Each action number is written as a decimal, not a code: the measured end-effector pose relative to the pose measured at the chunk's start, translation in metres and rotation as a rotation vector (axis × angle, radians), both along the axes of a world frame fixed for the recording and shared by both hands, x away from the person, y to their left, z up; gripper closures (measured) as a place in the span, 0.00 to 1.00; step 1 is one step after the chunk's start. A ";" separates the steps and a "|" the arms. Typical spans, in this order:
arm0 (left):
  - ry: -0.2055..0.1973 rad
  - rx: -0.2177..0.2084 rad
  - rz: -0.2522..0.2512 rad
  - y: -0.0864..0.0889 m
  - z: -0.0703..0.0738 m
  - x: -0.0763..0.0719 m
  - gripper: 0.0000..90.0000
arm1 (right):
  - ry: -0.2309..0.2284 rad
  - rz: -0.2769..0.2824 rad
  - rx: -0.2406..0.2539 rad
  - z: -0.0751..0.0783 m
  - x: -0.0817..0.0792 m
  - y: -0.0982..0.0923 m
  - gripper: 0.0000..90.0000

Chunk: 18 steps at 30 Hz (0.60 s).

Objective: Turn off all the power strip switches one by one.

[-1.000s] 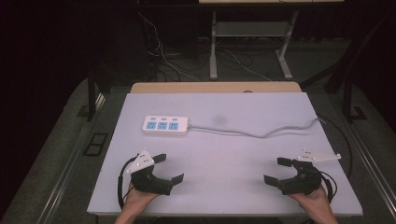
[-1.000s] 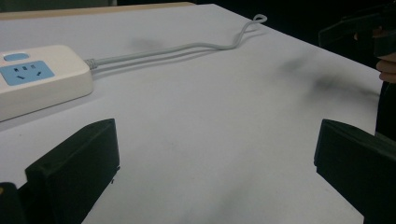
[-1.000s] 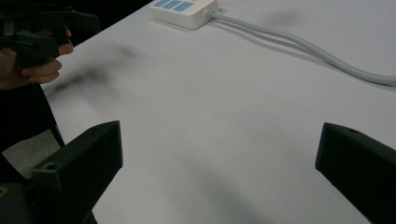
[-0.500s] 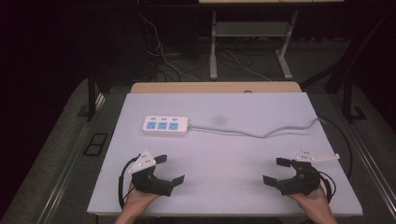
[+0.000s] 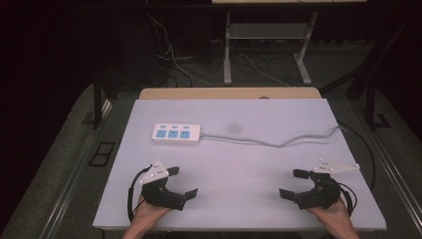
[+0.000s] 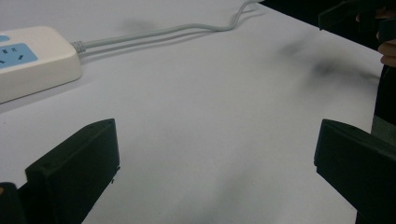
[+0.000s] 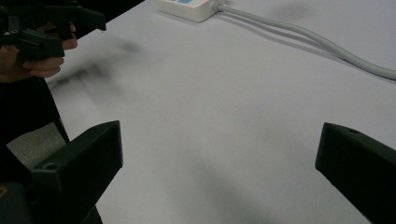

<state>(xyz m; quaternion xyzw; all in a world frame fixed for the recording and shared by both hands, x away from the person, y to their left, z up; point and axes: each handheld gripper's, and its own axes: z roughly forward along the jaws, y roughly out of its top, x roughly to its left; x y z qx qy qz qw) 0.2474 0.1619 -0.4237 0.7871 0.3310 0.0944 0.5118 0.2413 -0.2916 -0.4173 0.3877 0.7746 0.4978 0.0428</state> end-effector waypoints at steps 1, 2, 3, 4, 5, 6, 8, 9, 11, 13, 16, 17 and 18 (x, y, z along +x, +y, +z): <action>0.004 0.005 -0.001 -0.001 0.000 0.000 0.00 | 0.000 0.000 -0.001 0.000 0.000 0.000 0.01; 0.009 0.009 -0.003 -0.002 0.001 0.001 0.00 | 0.001 0.001 -0.002 0.000 0.000 0.000 0.01; 0.008 0.016 -0.005 -0.002 0.001 0.000 0.00 | 0.004 0.000 -0.002 -0.001 0.000 0.000 0.01; 0.006 0.019 -0.008 -0.003 0.002 0.000 0.00 | 0.004 0.002 -0.003 -0.001 0.000 0.000 0.01; 0.007 0.023 -0.010 -0.004 0.002 0.000 0.00 | 0.005 0.002 -0.004 -0.001 0.000 0.000 0.01; 0.009 0.024 -0.012 -0.004 0.003 -0.001 0.00 | 0.005 0.003 -0.004 -0.001 0.000 0.000 0.01; 0.010 0.030 -0.017 -0.005 0.004 -0.001 0.00 | 0.003 0.005 -0.006 -0.001 0.000 0.000 0.01; 0.010 0.034 -0.019 -0.005 0.004 0.000 0.00 | 0.004 0.005 -0.006 -0.001 0.000 0.001 0.01; 0.014 0.033 -0.021 -0.004 0.006 0.000 0.00 | 0.006 0.007 -0.007 -0.001 0.000 0.001 0.01; 0.016 0.030 -0.021 -0.003 0.007 0.001 0.00 | 0.005 0.008 -0.010 -0.001 0.000 0.001 0.01; 0.017 0.033 -0.019 0.000 0.010 0.002 0.00 | 0.005 0.008 -0.010 -0.001 0.001 0.001 0.01; 0.021 0.036 -0.020 0.000 0.011 0.002 0.00 | 0.005 0.008 -0.010 -0.001 0.000 0.001 0.01; 0.024 0.036 -0.018 0.001 0.011 0.002 0.00 | 0.004 0.008 -0.011 -0.001 0.000 0.001 0.01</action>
